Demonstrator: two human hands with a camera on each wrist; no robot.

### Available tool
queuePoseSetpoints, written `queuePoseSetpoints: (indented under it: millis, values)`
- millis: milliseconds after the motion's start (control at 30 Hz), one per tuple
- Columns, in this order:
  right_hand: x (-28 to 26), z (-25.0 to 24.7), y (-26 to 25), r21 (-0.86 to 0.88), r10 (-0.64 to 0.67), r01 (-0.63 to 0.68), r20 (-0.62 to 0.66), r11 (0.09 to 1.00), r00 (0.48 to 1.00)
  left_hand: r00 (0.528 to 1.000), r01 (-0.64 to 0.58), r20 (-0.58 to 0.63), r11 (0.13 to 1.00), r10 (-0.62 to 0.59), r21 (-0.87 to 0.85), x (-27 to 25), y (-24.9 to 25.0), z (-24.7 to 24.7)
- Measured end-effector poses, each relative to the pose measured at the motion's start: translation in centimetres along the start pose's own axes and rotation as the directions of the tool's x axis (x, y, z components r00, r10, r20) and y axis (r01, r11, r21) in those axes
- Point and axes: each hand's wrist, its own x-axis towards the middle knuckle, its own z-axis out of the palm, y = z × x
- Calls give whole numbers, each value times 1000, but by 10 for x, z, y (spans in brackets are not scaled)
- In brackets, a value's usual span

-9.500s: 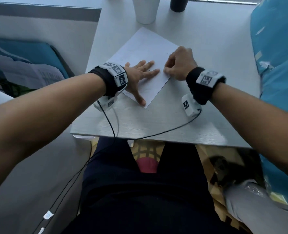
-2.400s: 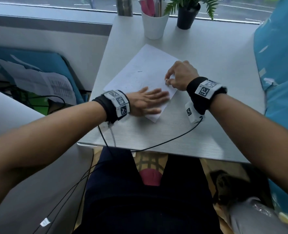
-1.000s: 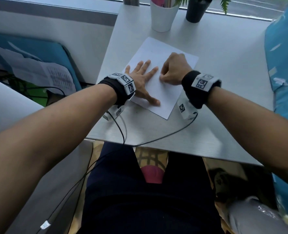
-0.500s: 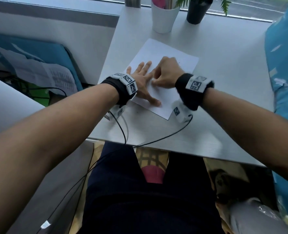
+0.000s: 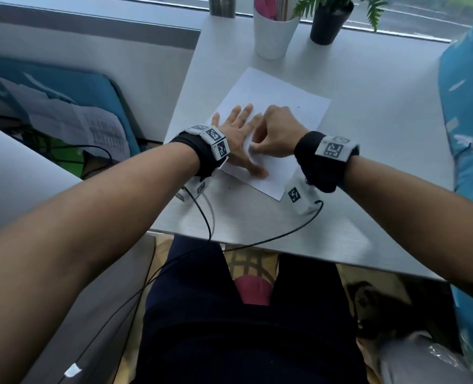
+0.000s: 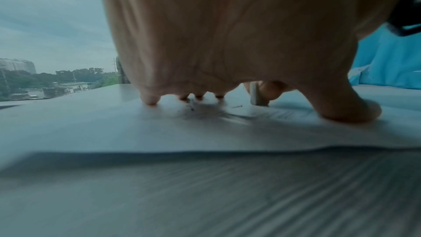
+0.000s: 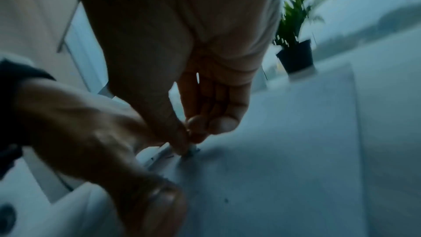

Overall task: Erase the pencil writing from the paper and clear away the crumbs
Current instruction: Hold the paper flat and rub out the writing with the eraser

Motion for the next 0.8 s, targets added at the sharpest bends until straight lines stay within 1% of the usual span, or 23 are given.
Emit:
queuePoseSetpoints:
  millis: [33, 100, 133, 233, 267, 333, 367, 400, 500, 600, 667, 733, 800]
  values:
    - [-1, -2, 2, 15, 16, -16, -11, 1000, 1000, 1000, -3, 1, 1000, 3, -3, 1, 1, 0]
    - [1, -8, 9, 49, 78, -73, -103, 996, 992, 1000, -5, -12, 1000, 5, -12, 0, 1, 0]
    - [1, -8, 10, 43, 74, -70, -102, 997, 992, 1000, -4, -9, 1000, 4, -11, -2, 1, 0]
    - [-8, -6, 6, -37, 12, -11, 44, 999, 999, 1000, -2, -7, 1000, 2, -2, -2, 1, 1]
    - [-11, -9, 10, -44, 29, -28, 36, 999, 999, 1000, -3, -10, 1000, 3, 0, -1, 2, 0]
    - [-8, -21, 25, -50, 79, -83, -81, 995, 994, 1000, 6, -19, 1000, -6, -3, -2, 2, 0]
    - [-7, -25, 31, -59, 89, -96, -117, 994, 989, 1000, 14, -27, 1000, -14, 1, -3, 2, 0]
    - [-9, -27, 35, -75, 89, -98, -114, 992, 990, 999, 21, -33, 1000, -20, 12, -3, 3, 0]
    - [-22, -21, 39, -120, 81, -86, -50, 989, 995, 998, 37, -45, 997, -34, 68, -6, 10, -3]
    - [-21, -19, 46, -100, 125, -135, -98, 986, 987, 997, 22, -80, 986, -9, 165, -15, 11, -13]
    - [-20, -20, 47, -92, 137, -148, -118, 985, 984, 992, 2, -121, 980, 22, 197, -18, 8, -16]
    - [-22, -19, 44, -69, 113, -123, -134, 990, 984, 989, -24, -141, 988, 46, 153, -19, 3, -15]
    - [-24, -14, 36, -21, 58, -61, -130, 998, 990, 988, -63, -139, 997, 68, 37, -18, -2, -11]
